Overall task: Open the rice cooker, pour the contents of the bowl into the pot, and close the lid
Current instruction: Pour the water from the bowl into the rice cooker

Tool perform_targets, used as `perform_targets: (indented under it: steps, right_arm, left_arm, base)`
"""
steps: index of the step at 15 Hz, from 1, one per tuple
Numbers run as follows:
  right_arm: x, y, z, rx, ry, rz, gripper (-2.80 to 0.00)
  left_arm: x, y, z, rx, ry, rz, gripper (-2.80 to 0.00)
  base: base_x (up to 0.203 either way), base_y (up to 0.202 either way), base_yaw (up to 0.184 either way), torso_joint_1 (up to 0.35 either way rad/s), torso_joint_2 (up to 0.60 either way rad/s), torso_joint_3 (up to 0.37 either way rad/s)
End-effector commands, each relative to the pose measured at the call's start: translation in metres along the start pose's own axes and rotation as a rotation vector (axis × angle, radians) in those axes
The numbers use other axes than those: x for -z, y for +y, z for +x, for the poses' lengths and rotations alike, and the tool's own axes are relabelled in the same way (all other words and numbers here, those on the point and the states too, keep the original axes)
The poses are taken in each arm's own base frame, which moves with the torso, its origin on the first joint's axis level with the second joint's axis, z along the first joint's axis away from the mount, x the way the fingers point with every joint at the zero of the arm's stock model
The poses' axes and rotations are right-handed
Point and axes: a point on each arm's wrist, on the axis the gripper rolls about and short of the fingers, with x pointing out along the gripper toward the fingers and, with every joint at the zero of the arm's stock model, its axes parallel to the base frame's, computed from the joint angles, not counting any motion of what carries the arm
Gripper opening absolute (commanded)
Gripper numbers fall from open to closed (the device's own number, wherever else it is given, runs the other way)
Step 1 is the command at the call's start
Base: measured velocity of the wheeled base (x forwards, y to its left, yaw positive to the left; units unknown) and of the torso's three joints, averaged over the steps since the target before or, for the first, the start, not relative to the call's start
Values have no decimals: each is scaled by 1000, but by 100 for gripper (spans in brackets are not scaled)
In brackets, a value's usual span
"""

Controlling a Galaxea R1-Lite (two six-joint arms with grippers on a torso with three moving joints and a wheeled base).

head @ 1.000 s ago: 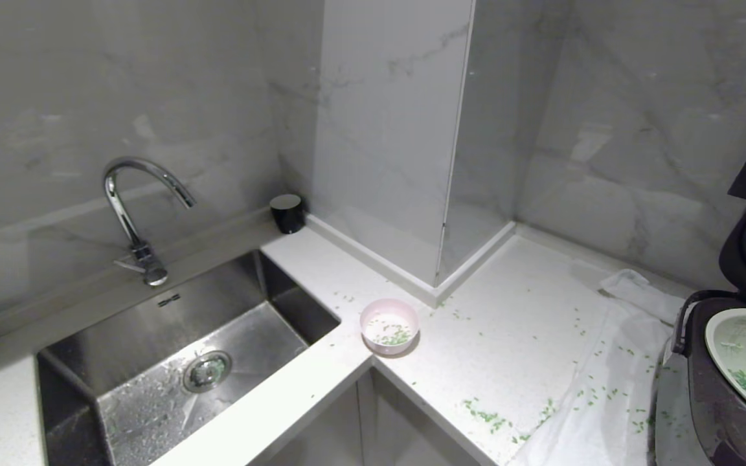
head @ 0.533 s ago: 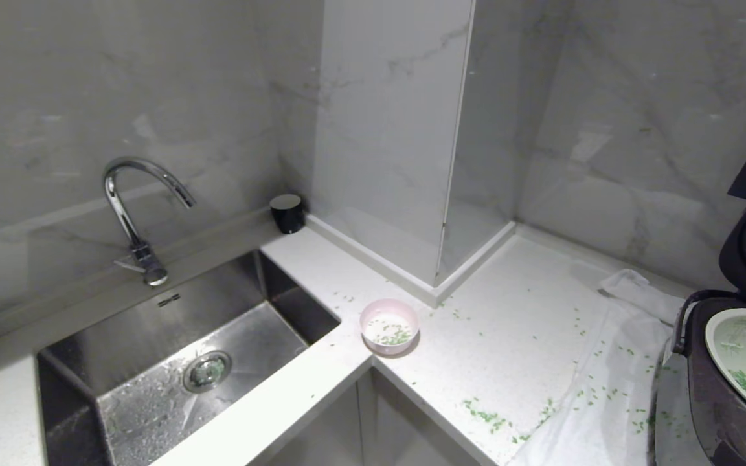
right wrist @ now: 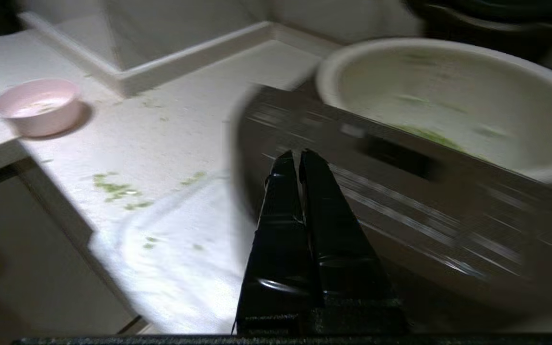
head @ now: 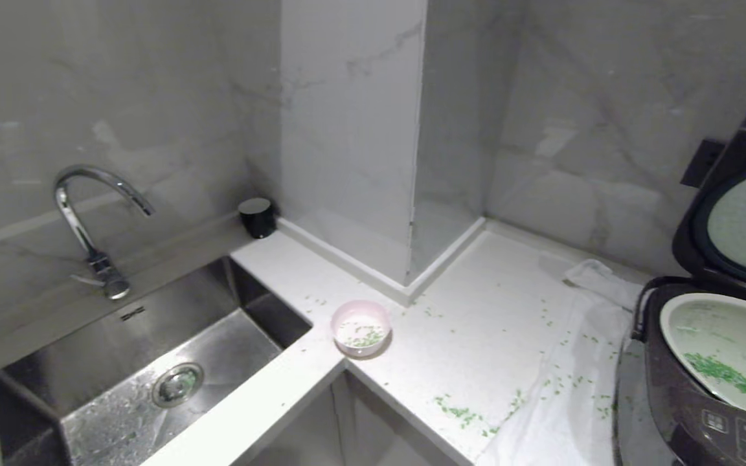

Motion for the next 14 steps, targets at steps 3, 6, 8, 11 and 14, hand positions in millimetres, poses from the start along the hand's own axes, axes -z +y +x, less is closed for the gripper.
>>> perform_targets:
  steps: [3, 6, 8, 11, 14]
  right_arm:
    - [0, 0, 0, -2, 0, -1, -280]
    - [0, 0, 0, -2, 0, -1, -280]
    - [0, 0, 0, -2, 1, 1, -280]
    - [0, 0, 0, 0, 0, 4, -280]
    - [1, 0, 0, 0, 1, 4, -280]
  left_arm:
    - [3, 0, 1, 2, 9, 0, -280]
    - [3, 0, 1, 1, 8, 0, -280]
    - [3, 0, 1, 2, 9, 0, -280]
    - [3, 0, 1, 2, 10, 0, -280]
    - [3, 0, 1, 2, 9, 0, -280]
  base:
    - [4, 8, -180, 2, 0, 2]
    - [3, 8, -174, 1, 2, 6]
    - [2, 7, -172, 4, 2, 4]
    - [3, 10, -178, 6, 2, 0]
    - [2, 9, -174, 5, 1, 4]
